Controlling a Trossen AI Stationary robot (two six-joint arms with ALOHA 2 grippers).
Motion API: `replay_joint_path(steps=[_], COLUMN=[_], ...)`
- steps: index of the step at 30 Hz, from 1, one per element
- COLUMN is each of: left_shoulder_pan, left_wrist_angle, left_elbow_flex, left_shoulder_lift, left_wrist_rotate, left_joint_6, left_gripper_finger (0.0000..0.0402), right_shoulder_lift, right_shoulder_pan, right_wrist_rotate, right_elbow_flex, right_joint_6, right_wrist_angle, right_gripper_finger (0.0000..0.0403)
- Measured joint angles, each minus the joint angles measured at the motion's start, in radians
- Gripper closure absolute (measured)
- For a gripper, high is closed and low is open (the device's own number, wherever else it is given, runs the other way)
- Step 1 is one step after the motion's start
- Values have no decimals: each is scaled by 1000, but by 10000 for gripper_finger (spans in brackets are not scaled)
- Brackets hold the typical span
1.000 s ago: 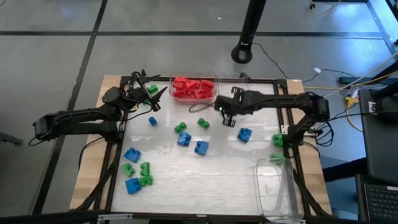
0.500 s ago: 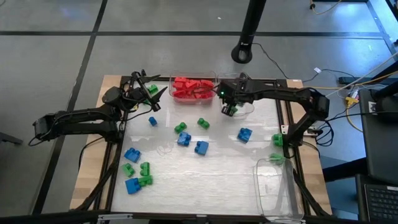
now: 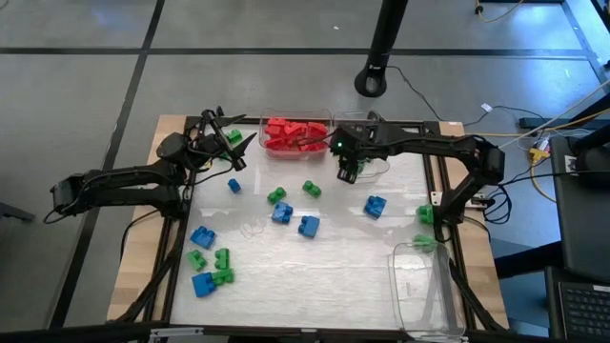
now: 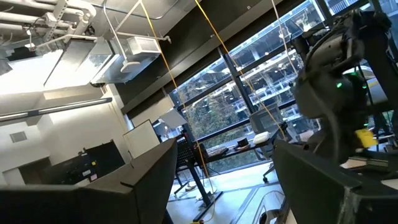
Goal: Sort blocks
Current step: Put the green game piece into the top right transparent bin
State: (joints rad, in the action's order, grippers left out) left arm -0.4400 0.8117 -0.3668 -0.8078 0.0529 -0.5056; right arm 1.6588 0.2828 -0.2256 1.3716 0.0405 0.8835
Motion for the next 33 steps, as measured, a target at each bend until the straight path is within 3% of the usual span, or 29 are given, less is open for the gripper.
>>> replay_joint_path(steps=[12, 20, 25, 33], left_shoulder_pan=[0, 0, 0, 0], left_wrist_angle=[1, 0, -2, -20], left_elbow_flex=[0, 0, 0, 0], left_shoulder_lift=[0, 0, 0, 0], left_wrist_rotate=[0, 0, 0, 0], left_joint_6=[0, 0, 0, -7], left_gripper_finger=[149, 149, 149, 149], right_shoulder_lift=[39, 178, 246, 303], right_shoulder_pan=[-153, -165, -160, -158], right_wrist_rotate=[6, 2, 61, 107], right_elbow_flex=[0, -1, -1, -1], right_joint_6=[73, 75, 35, -40], right_wrist_angle=[-288, -391, -438, -413], right_gripper_finger=[185, 184, 183, 104])
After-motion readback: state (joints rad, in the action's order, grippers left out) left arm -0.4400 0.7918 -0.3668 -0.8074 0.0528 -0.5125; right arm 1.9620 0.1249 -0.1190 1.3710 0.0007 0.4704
